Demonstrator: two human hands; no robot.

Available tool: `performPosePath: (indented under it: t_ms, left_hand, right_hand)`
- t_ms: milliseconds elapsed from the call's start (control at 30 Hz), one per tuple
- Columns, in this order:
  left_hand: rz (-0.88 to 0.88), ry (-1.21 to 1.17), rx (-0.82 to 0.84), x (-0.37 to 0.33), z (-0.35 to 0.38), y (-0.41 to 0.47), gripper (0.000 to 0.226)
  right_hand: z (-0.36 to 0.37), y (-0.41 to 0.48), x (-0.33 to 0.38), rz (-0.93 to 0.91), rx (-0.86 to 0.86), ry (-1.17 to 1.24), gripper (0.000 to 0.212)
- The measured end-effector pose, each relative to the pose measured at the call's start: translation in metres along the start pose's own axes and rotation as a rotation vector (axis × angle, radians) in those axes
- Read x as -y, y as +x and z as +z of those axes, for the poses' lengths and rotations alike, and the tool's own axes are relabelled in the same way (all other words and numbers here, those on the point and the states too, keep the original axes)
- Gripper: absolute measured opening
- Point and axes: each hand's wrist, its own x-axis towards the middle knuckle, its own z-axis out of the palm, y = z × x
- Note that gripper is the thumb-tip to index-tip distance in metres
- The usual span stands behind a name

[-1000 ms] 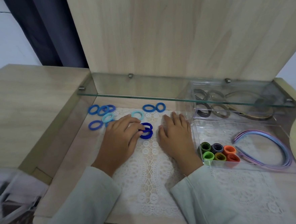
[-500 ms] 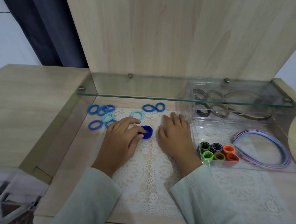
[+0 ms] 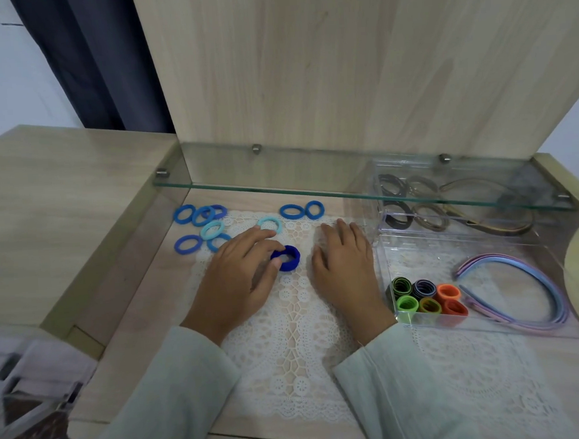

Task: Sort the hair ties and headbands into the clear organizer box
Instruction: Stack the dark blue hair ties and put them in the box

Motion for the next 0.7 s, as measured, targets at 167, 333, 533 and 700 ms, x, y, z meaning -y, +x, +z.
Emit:
performPosePath:
  t_ms: [167, 333, 533, 700]
  left_hand:
    - [-0.179, 0.024, -0.055, 0.002, 0.004, 0.002, 0.040]
    - [-0.325, 0.137, -0.024, 0.011, 0.012, 0.000, 0.044]
    - [-0.336, 0.184, 0.008, 0.011, 0.012, 0.000, 0.051]
    - [-0.367, 0.149, 0.044, 0.011, 0.013, 0.002, 0.051]
  right_hand:
    - [-0.002, 0.000, 0.000, -0.053, -0.051, 0.068, 0.046]
    - [-0.006, -0.004, 0.003, -0.197, -0.047, 0.155, 0.051]
    - [-0.016, -0.017, 0.016, -0.406, -0.076, 0.112, 0.045]
    - [-0.014, -0.022, 0.014, -0.355, -0.055, -0.002, 0.039]
